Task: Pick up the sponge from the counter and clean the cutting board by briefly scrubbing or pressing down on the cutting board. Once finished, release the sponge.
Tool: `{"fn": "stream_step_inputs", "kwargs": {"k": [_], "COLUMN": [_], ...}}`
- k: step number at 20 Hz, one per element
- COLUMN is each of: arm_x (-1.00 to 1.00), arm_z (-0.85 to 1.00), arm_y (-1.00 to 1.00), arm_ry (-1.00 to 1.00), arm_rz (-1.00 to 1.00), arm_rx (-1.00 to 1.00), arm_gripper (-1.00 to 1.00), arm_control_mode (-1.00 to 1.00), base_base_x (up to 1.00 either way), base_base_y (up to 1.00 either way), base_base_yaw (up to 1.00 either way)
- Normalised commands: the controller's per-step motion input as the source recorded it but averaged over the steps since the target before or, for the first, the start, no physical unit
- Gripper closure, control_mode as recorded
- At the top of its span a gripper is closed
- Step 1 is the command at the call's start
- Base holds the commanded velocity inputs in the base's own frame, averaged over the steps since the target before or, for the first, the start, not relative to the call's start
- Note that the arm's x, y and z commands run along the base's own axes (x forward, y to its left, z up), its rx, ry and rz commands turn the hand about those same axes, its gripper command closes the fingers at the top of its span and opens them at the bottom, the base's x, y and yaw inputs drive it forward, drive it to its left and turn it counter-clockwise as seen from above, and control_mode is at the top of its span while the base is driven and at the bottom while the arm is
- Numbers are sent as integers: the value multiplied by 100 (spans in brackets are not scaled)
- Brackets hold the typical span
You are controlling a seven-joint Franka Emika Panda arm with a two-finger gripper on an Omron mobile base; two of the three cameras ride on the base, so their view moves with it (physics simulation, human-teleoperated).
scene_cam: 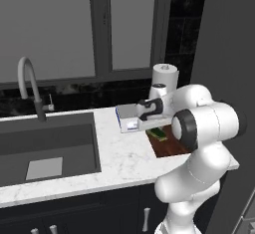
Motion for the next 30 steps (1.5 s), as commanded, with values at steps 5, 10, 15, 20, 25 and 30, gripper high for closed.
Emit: {"fn": "stream_step_inputs", "kwargs": {"k": [5,10,15,20,25,30], "arm_x": [24,25,9,-12,-41,-39], "arm_z": [-39,-48,-21,-3,-7,-12], "arm_y": [-37,-10,0,0,0,-3], "arm_ry": [-2,-4,0,1,4,3], "arm_rz": [0,0,0,0,0,0], "arm_rx": [0,0,0,0,0,0], "arm_gripper": [100,100,100,100,100,100], "arm_control_mode": [-100,-100,-100,-100,-100,-100], "base_base_x": [0,0,0,0,0,0], "base_base_y": [0,0,0,0,0,0], "base_base_yaw": [0,0,0,0,0,0]}}
